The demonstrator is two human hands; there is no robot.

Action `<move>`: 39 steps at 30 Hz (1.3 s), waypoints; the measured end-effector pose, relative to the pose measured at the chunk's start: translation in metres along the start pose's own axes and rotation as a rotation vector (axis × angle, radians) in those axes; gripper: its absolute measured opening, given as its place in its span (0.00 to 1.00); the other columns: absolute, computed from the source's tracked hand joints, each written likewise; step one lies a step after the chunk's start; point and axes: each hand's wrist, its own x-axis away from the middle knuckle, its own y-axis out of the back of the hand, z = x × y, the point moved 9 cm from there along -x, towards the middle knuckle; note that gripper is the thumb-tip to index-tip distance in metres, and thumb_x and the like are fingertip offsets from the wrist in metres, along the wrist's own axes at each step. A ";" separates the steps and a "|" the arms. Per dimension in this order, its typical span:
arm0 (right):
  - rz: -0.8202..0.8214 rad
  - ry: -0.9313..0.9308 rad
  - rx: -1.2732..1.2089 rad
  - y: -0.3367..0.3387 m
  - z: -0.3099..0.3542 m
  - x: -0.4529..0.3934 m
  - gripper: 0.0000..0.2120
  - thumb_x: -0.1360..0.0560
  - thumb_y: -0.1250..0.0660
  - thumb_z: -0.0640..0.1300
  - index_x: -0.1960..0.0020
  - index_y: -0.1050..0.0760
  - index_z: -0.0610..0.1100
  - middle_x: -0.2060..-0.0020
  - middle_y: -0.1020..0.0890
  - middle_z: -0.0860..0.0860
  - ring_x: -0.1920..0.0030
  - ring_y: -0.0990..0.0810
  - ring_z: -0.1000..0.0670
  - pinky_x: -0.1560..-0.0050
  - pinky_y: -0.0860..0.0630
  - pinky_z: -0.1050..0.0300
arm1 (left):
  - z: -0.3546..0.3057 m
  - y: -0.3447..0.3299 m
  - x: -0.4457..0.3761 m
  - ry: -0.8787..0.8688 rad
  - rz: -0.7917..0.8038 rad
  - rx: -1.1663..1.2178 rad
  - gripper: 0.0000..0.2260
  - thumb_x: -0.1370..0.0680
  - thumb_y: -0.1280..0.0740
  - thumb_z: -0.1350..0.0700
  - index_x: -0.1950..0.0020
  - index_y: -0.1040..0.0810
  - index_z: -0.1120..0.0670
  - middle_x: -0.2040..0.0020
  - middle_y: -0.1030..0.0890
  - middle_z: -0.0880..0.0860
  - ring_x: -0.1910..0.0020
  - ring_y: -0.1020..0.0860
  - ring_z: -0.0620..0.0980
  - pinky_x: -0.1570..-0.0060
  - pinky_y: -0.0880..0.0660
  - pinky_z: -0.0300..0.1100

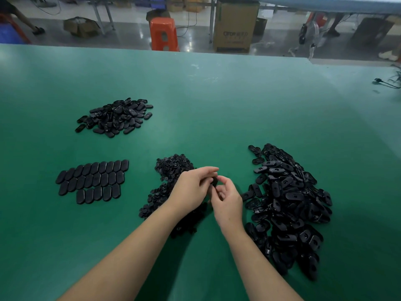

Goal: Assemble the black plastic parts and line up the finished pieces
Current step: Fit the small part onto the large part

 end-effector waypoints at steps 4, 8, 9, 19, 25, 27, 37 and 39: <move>0.003 -0.033 -0.040 -0.001 -0.002 0.000 0.04 0.21 0.30 0.46 0.50 0.24 0.52 0.61 0.15 0.52 0.62 0.16 0.51 0.59 0.19 0.54 | 0.012 0.038 -0.001 0.056 -0.160 -0.179 0.12 0.20 0.33 0.59 0.39 0.16 0.50 0.45 0.15 0.45 0.47 0.19 0.43 0.41 0.24 0.37; -0.007 0.004 -0.005 0.002 0.002 0.002 0.05 0.20 0.31 0.50 0.54 0.24 0.51 0.64 0.17 0.52 0.63 0.18 0.50 0.61 0.19 0.52 | 0.060 0.088 0.001 0.325 -0.202 -0.466 0.06 0.21 0.33 0.54 0.50 0.16 0.48 0.58 0.17 0.47 0.63 0.22 0.49 0.60 0.23 0.43; -0.012 0.015 0.012 0.003 0.003 0.003 0.06 0.20 0.31 0.51 0.55 0.24 0.51 0.65 0.18 0.53 0.64 0.19 0.53 0.64 0.21 0.55 | 0.071 0.097 0.004 0.382 -0.195 -0.495 0.05 0.21 0.32 0.52 0.52 0.17 0.48 0.60 0.18 0.48 0.63 0.22 0.51 0.60 0.23 0.44; -0.016 0.012 0.040 0.003 0.005 0.002 0.15 0.20 0.31 0.47 0.35 0.25 0.57 0.61 0.23 0.56 0.64 0.25 0.57 0.58 0.23 0.59 | 0.117 0.106 0.008 0.524 -0.149 -0.372 0.09 0.26 0.25 0.45 0.58 0.19 0.48 0.58 0.18 0.46 0.57 0.20 0.50 0.54 0.21 0.46; -0.012 -0.024 -0.049 0.002 0.002 0.003 0.07 0.19 0.32 0.43 0.46 0.26 0.54 0.60 0.16 0.52 0.61 0.16 0.53 0.55 0.16 0.48 | 0.117 0.104 0.005 0.510 -0.107 -0.373 0.08 0.26 0.24 0.50 0.62 0.20 0.46 0.62 0.20 0.43 0.62 0.22 0.44 0.62 0.27 0.41; -0.021 -0.017 -0.060 0.003 0.003 0.004 0.06 0.18 0.33 0.42 0.48 0.28 0.52 0.63 0.15 0.52 0.62 0.15 0.54 0.58 0.16 0.52 | 0.116 0.103 0.004 0.494 -0.066 -0.429 0.08 0.25 0.25 0.51 0.62 0.21 0.46 0.62 0.20 0.44 0.61 0.22 0.45 0.60 0.27 0.41; -0.016 -0.020 -0.044 0.002 0.003 0.005 0.10 0.15 0.41 0.44 0.40 0.28 0.58 0.63 0.15 0.56 0.62 0.16 0.56 0.56 0.19 0.61 | 0.101 0.099 -0.001 0.367 -0.011 -0.587 0.08 0.21 0.30 0.58 0.42 0.18 0.56 0.47 0.16 0.56 0.44 0.20 0.57 0.44 0.25 0.47; -0.012 -0.020 -0.035 0.002 0.002 0.004 0.10 0.15 0.41 0.44 0.40 0.26 0.57 0.62 0.15 0.59 0.62 0.15 0.55 0.54 0.18 0.55 | 0.093 0.098 -0.003 0.318 -0.030 -0.582 0.06 0.21 0.31 0.60 0.46 0.15 0.56 0.48 0.15 0.55 0.47 0.19 0.56 0.44 0.24 0.47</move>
